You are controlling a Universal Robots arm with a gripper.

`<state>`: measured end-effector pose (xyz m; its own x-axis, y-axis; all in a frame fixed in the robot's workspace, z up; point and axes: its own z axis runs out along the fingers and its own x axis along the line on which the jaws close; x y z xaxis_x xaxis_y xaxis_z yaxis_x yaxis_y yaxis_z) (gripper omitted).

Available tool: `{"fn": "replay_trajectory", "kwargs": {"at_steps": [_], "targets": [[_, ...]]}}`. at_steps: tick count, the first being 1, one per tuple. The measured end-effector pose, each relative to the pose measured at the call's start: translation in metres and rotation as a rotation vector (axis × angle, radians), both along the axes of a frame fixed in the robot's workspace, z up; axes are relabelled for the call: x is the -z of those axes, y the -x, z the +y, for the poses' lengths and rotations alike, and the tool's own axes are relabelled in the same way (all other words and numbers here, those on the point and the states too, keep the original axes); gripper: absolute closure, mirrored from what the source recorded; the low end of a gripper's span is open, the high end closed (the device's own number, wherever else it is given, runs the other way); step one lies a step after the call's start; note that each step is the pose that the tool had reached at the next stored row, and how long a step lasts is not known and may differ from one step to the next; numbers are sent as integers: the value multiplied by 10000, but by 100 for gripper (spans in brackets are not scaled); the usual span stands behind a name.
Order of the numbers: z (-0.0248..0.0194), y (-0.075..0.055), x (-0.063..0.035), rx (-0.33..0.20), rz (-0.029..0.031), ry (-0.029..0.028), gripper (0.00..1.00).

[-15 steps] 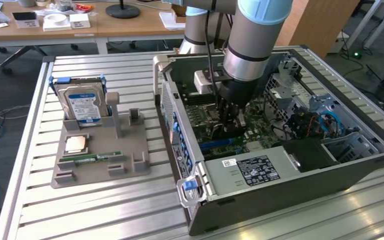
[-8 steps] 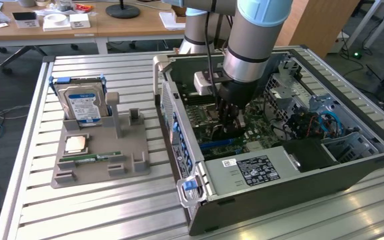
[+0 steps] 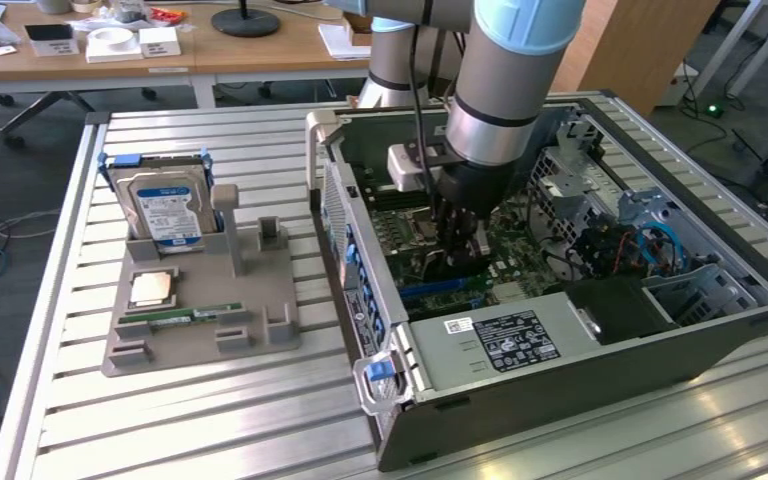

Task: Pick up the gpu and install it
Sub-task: 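Insert the gpu into the slot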

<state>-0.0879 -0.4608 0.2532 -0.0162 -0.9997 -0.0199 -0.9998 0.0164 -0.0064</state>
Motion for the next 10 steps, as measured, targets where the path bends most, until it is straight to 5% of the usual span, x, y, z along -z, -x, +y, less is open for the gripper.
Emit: {"fn": "replay_trajectory", "kwargs": {"at_steps": [10], "targets": [[0,1,31,-1,0,0,74]]}}
